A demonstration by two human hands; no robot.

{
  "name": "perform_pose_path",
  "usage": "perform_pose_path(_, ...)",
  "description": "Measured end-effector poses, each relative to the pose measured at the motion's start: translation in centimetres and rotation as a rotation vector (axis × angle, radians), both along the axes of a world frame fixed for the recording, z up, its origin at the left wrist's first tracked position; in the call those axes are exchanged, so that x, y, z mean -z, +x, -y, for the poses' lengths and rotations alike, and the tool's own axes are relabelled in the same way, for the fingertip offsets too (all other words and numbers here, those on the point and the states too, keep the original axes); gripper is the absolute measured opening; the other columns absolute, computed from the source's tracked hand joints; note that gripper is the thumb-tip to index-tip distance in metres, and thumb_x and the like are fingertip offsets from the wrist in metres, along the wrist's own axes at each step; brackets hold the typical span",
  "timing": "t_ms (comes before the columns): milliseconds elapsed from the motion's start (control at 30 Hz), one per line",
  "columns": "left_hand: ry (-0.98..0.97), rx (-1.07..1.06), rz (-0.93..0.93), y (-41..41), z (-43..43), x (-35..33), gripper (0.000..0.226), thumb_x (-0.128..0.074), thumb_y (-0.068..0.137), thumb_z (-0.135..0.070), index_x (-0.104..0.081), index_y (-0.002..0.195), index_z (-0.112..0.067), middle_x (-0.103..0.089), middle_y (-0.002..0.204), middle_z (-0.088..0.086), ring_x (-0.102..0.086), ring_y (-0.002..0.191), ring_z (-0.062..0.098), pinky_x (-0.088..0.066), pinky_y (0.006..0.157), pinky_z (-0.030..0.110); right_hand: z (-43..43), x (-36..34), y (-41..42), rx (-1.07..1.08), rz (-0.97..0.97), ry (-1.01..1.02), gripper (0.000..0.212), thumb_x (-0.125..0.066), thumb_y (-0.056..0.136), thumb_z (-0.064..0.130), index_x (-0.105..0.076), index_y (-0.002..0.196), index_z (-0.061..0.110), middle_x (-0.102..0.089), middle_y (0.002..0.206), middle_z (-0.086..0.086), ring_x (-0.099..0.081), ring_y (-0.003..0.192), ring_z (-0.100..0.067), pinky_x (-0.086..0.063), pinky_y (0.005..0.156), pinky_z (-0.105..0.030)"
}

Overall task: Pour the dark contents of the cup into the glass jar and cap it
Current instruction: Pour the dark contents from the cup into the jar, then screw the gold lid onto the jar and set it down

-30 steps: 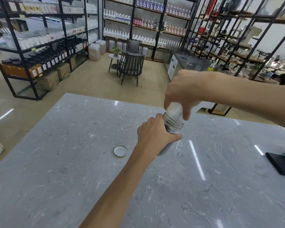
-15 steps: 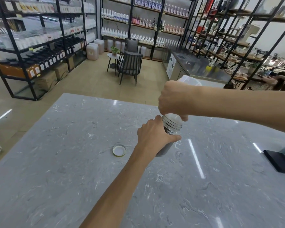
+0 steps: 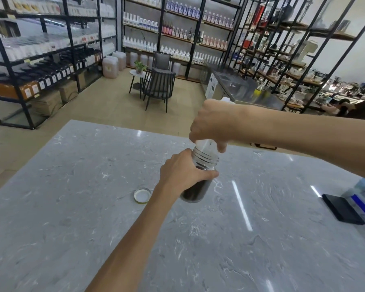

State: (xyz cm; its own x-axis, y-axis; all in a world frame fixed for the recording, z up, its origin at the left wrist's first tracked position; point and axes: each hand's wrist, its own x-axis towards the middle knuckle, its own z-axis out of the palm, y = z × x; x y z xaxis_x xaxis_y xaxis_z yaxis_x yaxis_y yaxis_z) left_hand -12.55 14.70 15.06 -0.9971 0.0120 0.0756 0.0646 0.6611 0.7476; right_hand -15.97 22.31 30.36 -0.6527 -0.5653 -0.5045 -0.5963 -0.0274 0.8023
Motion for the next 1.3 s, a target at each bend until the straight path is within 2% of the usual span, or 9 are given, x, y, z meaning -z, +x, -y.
perform_pose_path(133,-0.027,-0.02,-0.019,-0.1,0.0,-0.4,0.072,-0.074,0.063,-0.078,-0.061,0.112,-0.028,-0.071,0.107,-0.006,-0.064,0.095,0.022,-0.046,0.071,0.035,0.0,-0.2,0.2,0.001,-0.033,-0.036,0.063,-0.077,0.078,0.052,-0.054,0.132,0.03,-0.066,0.111,0.005,-0.059,0.091,-0.022,-0.037,0.066,-0.031)
perform_pose_path(300,-0.017,-0.023,-0.011,-0.1,-0.1,-0.4,0.071,-0.075,0.065,-0.076,-0.06,0.113,-0.027,-0.071,0.107,-0.005,-0.065,0.098,0.023,-0.049,0.074,0.037,0.0,-0.9,0.0,0.048,-0.032,-0.11,0.072,-0.076,0.076,0.058,-0.047,0.139,0.039,-0.064,0.115,0.006,-0.041,0.082,-0.019,-0.033,0.067,-0.031)
perform_pose_path(533,-0.044,-0.021,-0.002,-0.2,0.1,-0.2,0.071,-0.074,0.065,-0.077,-0.059,0.112,-0.025,-0.07,0.105,-0.004,-0.064,0.094,0.023,-0.049,0.075,0.036,-0.8,-0.2,-0.2,0.064,-0.059,-0.163,0.068,-0.075,0.077,0.058,-0.049,0.137,0.039,-0.063,0.109,0.008,-0.043,0.078,-0.018,-0.025,0.053,-0.028)
perform_pose_path(667,-0.072,-0.022,-0.009,-0.3,0.1,0.1,0.072,-0.074,0.066,-0.077,-0.058,0.113,-0.025,-0.068,0.104,-0.005,-0.061,0.09,0.021,-0.045,0.073,0.035,-1.2,0.5,-0.3,0.076,-0.052,-0.187,0.07,-0.076,0.074,0.06,-0.05,0.136,0.04,-0.065,0.112,0.007,-0.048,0.079,-0.02,-0.035,0.061,-0.03)
perform_pose_path(867,-0.074,0.002,0.002,-0.3,0.2,0.5,0.072,-0.076,0.066,-0.076,-0.058,0.114,-0.026,-0.067,0.101,-0.007,-0.059,0.087,0.019,-0.044,0.072,0.034,-2.2,0.8,-1.2,0.162,-0.021,-0.307,0.084,-0.074,0.067,0.07,-0.045,0.14,0.04,-0.065,0.115,0.009,-0.049,0.081,-0.017,-0.036,0.061,-0.03)
perform_pose_path(1000,-0.039,0.005,-0.034,0.3,1.3,1.6,0.073,-0.075,0.064,-0.077,-0.058,0.119,-0.032,-0.068,0.103,-0.014,-0.062,0.091,0.016,-0.046,0.073,0.035,-4.7,0.7,-1.5,0.382,0.126,-0.65,0.102,-0.068,0.056,0.084,-0.041,0.141,0.034,-0.06,0.13,0.01,-0.058,0.099,-0.016,-0.048,0.077,-0.034)
perform_pose_path(1100,0.109,0.069,-0.034,1.3,3.3,3.5,0.076,-0.084,0.062,-0.068,-0.058,0.128,-0.04,-0.072,0.116,-0.017,-0.067,0.106,0.013,-0.054,0.092,0.04,-7.7,2.4,-1.3,0.598,0.363,-0.957,0.107,-0.067,0.053,0.085,-0.038,0.143,0.034,-0.058,0.129,0.012,-0.06,0.111,-0.014,-0.049,0.093,-0.037)
perform_pose_path(1200,0.333,0.113,-0.013,2.5,5.5,6.2,0.081,-0.091,0.059,-0.057,-0.059,0.131,-0.039,-0.073,0.119,-0.019,-0.068,0.112,0.004,-0.055,0.1,0.039,-10.2,7.2,-0.4,0.742,0.652,-1.321,0.105,-0.073,0.053,0.081,-0.038,0.143,0.038,-0.054,0.129,0.017,-0.058,0.114,-0.002,-0.047,0.095,-0.027)
perform_pose_path(1300,0.406,0.117,0.011,3.4,7.1,9.2,0.079,-0.092,0.058,-0.055,-0.059,0.129,-0.044,-0.071,0.119,-0.025,-0.067,0.11,-0.004,-0.053,0.094,0.024,-10.7,13.7,1.2,0.731,0.743,-1.584,0.102,-0.074,0.054,0.081,-0.039,0.141,0.041,-0.043,0.13,0.015,-0.054,0.114,0.007,-0.043,0.086,-0.015)
